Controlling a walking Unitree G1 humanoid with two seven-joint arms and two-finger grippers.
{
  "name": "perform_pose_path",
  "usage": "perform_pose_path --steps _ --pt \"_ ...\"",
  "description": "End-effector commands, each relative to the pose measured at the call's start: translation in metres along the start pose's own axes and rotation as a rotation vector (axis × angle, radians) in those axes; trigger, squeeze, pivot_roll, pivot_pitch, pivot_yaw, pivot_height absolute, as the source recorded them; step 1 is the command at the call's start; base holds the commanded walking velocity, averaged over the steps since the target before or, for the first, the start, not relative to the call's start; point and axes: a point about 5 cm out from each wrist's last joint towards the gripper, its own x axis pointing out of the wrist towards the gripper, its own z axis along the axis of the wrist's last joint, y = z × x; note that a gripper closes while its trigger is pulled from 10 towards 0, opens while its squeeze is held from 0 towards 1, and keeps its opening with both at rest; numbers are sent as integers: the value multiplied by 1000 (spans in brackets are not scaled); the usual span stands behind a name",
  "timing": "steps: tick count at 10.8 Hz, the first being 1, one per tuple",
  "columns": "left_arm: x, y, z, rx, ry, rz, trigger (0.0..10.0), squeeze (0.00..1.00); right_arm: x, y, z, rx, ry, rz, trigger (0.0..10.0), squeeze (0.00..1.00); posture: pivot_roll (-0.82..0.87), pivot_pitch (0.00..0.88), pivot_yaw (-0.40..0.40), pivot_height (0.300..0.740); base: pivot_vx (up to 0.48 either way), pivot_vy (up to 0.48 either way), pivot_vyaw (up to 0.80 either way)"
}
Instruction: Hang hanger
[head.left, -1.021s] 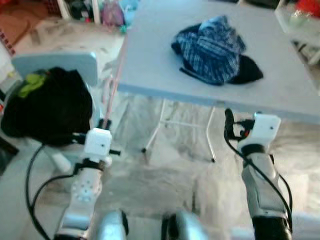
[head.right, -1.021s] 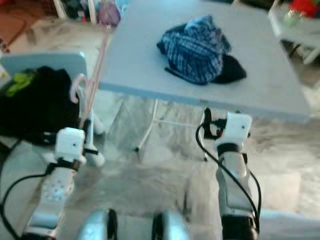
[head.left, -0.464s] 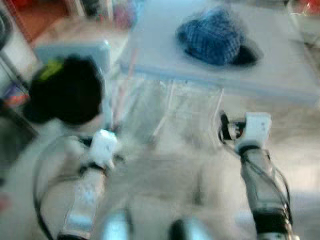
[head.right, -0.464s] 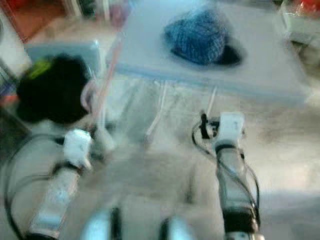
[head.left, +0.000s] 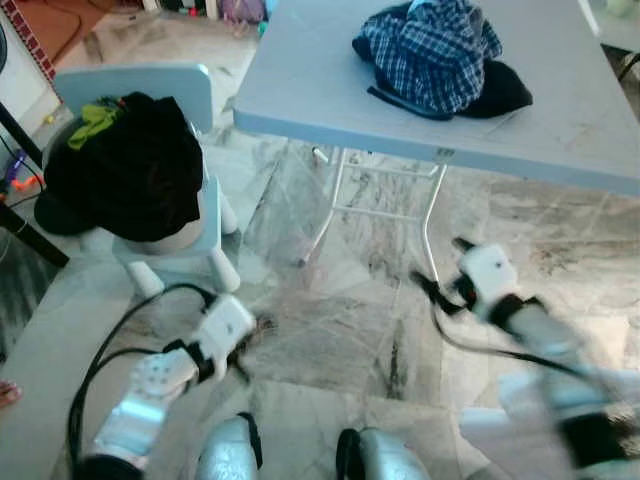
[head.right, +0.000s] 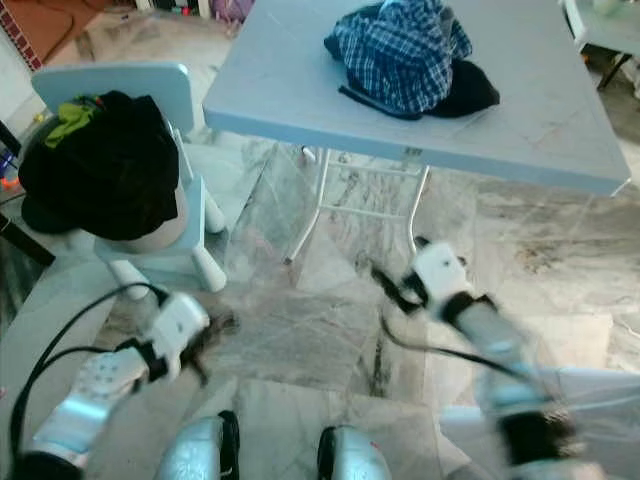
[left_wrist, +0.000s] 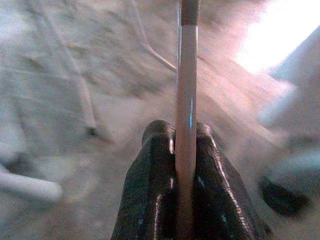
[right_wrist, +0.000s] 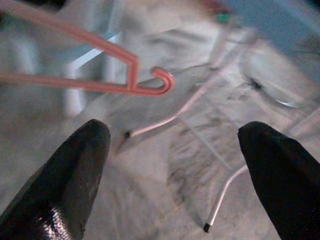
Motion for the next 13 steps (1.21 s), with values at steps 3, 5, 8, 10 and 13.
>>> perform_pose_path --steps 3,5,8,10,13 --pt "-8 -25 -20 -16 121 -306 10000 0 -19 3 -10 -160 147 431 10000 0 -8 142 -48 740 0 0 0" --pt "-8 -26 -18 -5 119 -357 10000 0 -19 12 -4 -126 136 626 10000 0 -3 142 -49 740 0 0 0" --pt "-2 -29 -14 31 120 -432 10000 0 -9 36 -7 -173 173 829 10000 0 -2 135 -40 740 0 0 0" --pt "3 -34 -13 47 119 -473 10000 0 1 47 -4 -210 161 905 0 0 -1 132 -37 740 0 0 0" --pt "5 -38 -12 56 115 -482 10000 0 7 53 -6 -263 177 945 0 0 2 131 -37 740 0 0 0"
